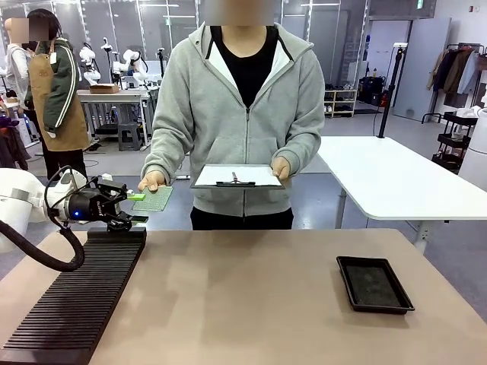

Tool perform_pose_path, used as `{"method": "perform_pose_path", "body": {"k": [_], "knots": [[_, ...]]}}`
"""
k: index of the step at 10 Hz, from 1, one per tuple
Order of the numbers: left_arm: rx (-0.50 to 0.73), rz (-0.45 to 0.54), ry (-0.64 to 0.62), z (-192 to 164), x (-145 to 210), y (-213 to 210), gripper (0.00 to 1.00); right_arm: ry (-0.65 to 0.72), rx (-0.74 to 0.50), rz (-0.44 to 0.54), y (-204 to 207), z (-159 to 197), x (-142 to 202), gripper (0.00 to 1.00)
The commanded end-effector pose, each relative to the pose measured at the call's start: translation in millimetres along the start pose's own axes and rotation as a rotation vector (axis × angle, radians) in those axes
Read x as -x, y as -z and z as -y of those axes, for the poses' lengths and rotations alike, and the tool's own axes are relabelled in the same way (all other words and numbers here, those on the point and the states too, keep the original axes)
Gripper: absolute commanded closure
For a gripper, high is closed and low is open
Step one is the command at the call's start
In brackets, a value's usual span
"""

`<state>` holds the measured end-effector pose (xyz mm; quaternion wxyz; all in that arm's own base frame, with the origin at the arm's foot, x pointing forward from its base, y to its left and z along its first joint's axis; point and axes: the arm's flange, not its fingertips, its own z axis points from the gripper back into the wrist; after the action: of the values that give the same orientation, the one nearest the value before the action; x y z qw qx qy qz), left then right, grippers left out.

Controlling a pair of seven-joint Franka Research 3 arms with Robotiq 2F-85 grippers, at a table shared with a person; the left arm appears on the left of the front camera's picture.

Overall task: Inspect the PCB.
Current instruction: Release the Blank PCB you were holding, then pick up the Blank PCB that the human is holding.

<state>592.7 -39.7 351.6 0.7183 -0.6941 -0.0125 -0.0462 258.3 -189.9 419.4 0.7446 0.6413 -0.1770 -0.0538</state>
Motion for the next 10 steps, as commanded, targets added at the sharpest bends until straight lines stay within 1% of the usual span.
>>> {"method": "perform_pose_path", "body": {"k": [1, 2, 3, 4, 6, 7, 8, 10], "knots": [[0.003, -0.018, 0.005, 0.7, 2.2, 1.2, 0.00, -0.005, -0.003, -0.006, -2.2, -0.9, 1.3, 0.00], [0.002, -0.020, 0.003, 0.7, 2.1, 1.4, 0.00, -0.005, -0.003, -0.006, -2.2, -0.9, 1.3, 0.00], [-0.001, -0.015, 0.001, 1.3, 2.7, 0.6, 0.07, -0.005, -0.003, -0.006, -2.2, -0.9, 1.3, 0.00], [-0.005, -0.008, -0.002, 2.2, 3.8, -1.4, 0.00, -0.005, -0.003, -0.006, -2.2, -0.9, 1.3, 0.00], [0.004, -0.001, 0.006, 5.9, 7.0, -1.2, 0.00, -0.005, -0.003, -0.006, -2.2, -0.9, 1.3, 0.00], [0.010, -0.049, -0.007, 6.4, 10.0, -0.8, 0.00, -0.005, -0.003, -0.006, -2.2, -0.9, 1.3, 0.00], [-0.001, 0.002, 0.000, 0.5, 0.3, -1.4, 0.00, -0.005, -0.003, -0.006, -2.2, -0.9, 1.3, 0.00], [-0.001, 0.002, 0.000, 0.5, 0.3, -1.4, 0.00, -0.005, -0.003, -0.006, -2.2, -0.9, 1.3, 0.00]]}}
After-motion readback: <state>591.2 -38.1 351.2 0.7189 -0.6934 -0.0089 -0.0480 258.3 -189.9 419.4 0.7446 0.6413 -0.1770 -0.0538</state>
